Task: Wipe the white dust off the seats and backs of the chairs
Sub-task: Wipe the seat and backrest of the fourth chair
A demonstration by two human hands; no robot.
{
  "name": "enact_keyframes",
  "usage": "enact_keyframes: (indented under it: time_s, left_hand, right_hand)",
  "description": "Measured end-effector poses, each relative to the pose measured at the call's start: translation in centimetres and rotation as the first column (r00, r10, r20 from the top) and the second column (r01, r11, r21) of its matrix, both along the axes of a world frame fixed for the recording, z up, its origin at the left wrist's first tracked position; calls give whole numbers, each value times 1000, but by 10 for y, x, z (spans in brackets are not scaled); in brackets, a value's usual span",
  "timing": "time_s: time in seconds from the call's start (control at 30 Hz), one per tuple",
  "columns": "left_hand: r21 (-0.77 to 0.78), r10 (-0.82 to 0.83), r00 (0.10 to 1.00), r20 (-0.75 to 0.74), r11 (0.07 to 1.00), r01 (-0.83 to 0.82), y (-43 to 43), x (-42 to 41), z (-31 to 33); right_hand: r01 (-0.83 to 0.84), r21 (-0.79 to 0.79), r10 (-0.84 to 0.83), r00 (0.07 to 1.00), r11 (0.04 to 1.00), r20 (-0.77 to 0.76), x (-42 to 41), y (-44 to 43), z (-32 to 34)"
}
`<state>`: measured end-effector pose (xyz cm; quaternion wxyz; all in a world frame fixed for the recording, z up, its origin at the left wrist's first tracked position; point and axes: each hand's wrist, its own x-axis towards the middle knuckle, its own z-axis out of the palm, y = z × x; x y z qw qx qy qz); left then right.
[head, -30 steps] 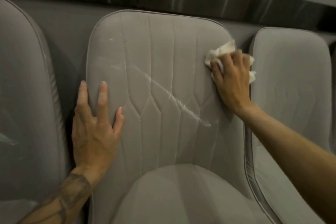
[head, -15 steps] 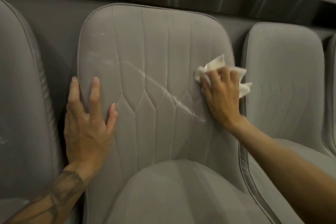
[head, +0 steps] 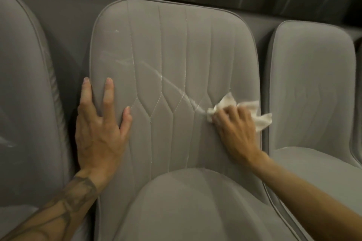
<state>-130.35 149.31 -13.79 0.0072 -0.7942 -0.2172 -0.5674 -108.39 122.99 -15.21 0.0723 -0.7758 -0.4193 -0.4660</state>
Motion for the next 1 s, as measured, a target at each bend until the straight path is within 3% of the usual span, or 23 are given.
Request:
enact_keyframes:
  time_s: [0.07, 0.13, 0.2, 0.3, 0.4, 0.47, 0.53, 0.6, 0.67, 0.73, 0.83, 0.9, 1.0]
  left_hand:
    - [7, 3, 1000, 0, 1000, -3, 0, 0, 0]
    - [6, 5, 1000, -3, 1000, -5, 0, 0, 0]
    - [-1, -4, 1000, -3, 1000, 4, -1, 0, 0]
    - [0, -4, 1000, 0, 1000, 4, 0, 1, 0]
    - [3, -10, 1000, -4, 1000, 10, 0, 1, 1]
    - [3, -7, 1000, -9, 1000, 7, 0, 0, 1]
    - [7, -4, 1000, -6, 1000, 4, 0, 0, 1]
    - [8, -5, 1000, -4, 1000, 5, 0, 0, 2]
    - [8, -5, 1000, 1, 1000, 5, -1, 0, 2]
    - [10, -3, 1000, 3, 1000, 3, 0, 0, 2]
    - [11, 5, 1000, 1, 1000, -5, 0, 0, 1]
    - [16, 4, 1000, -4, 1000, -4, -1, 0, 1]
    - [10, -1, 1000, -3, 1000, 1, -2, -1, 2]
  right_hand:
    - [-37, -254, 37, 999, 966, -3, -13, -17, -37]
    - [-50, -377, 56, 998, 925, 5, -14, -27, -42]
    - [-62, -322, 74, 997, 945, 25, -4, -19, -18]
    - [-16, -83, 17, 1000, 996, 13, 9, 0, 19]
    - [20, -17, -21, 999, 1000, -24, 1, 3, -8]
    - [-41, -223, 37, 999, 974, -20, -10, -10, -42]
    - [-129, -458, 138, 990, 879, -14, -18, -25, -68]
    - [-155, -573, 192, 981, 805, 3, -21, -31, -68]
    - [-138, -492, 183, 982, 860, 44, -13, -20, -45]
    - [-81, -244, 91, 995, 966, 29, -2, -4, -13]
    - [3, -12, -4, 1000, 1000, -20, 1, 9, -8]
    - [-23, -119, 21, 1000, 993, -19, -10, 5, -37]
    - [-101, -449, 119, 993, 888, 11, -15, -10, -58]
